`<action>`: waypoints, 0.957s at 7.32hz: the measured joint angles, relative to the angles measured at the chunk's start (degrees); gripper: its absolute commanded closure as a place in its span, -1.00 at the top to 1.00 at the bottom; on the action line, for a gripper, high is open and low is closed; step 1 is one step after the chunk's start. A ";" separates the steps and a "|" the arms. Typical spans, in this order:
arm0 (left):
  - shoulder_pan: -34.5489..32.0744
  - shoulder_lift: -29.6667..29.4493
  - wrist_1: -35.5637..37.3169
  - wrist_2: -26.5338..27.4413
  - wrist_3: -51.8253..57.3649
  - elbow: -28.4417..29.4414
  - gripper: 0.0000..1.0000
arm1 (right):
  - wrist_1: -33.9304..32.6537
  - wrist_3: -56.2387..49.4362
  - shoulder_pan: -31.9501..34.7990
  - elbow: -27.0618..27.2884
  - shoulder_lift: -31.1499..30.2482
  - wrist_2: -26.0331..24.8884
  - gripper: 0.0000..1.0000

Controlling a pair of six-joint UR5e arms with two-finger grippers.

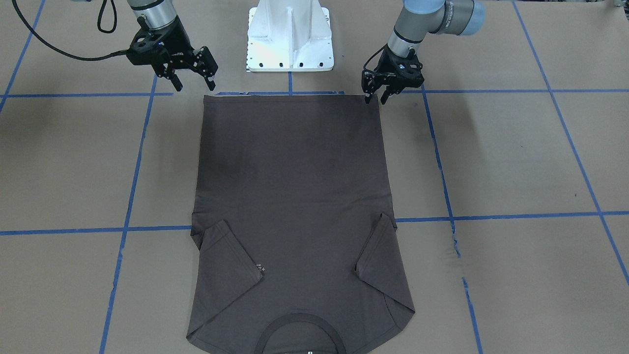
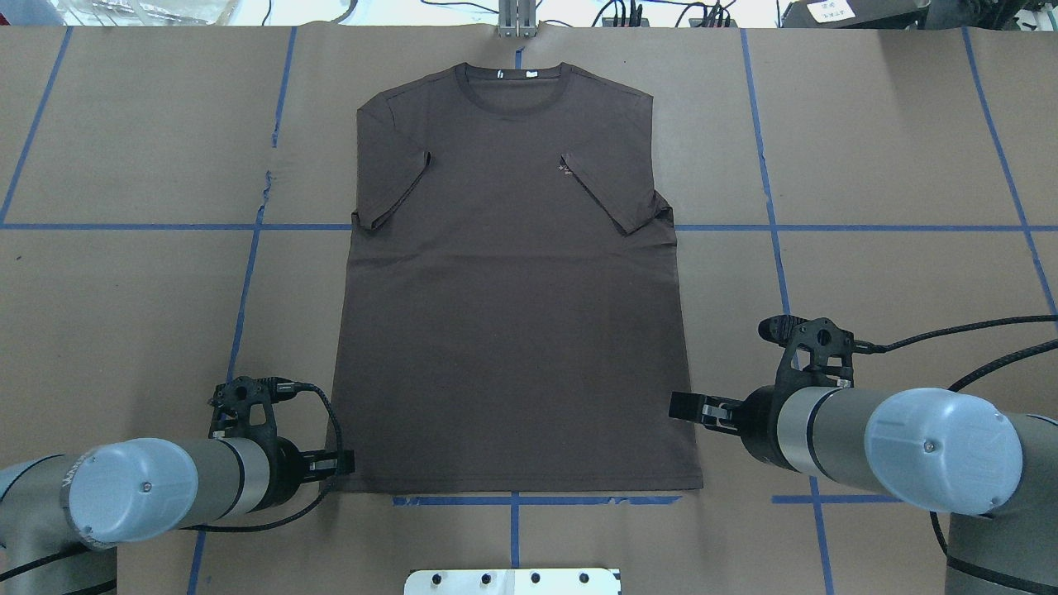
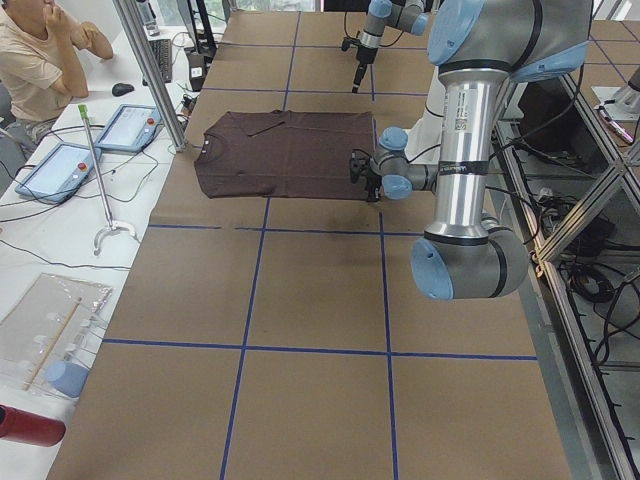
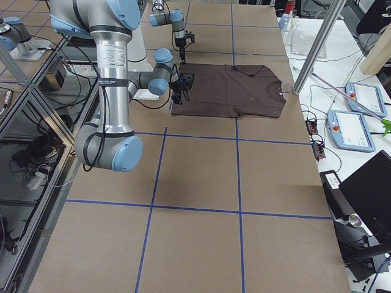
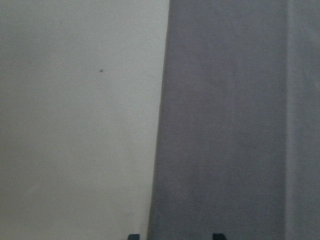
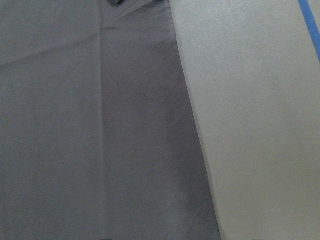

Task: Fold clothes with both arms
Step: 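Grasp both hem corners nearest the robot with the left and right grippers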

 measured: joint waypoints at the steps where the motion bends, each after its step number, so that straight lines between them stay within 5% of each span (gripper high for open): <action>1: 0.32 -0.03 0.03 0.00 0.00 0.01 -0.20 | -0.02 0.00 0.00 0.01 -0.01 0.00 0.92; 3: 1.14 -0.19 0.04 0.02 -0.71 0.05 -0.87 | -0.04 0.00 0.00 -0.01 -0.06 0.00 0.92; 5: 1.79 -0.27 0.04 0.10 -1.62 0.04 -1.00 | -0.06 0.00 0.00 0.02 -0.13 0.00 0.90; 6: 1.92 -0.32 0.04 0.36 -1.76 -0.05 -1.00 | -0.05 0.00 0.00 0.03 -0.21 0.00 0.76; 7: 1.95 -0.33 0.06 0.79 -1.81 -0.30 -1.00 | -0.06 0.21 -0.07 0.00 -0.28 -0.02 0.42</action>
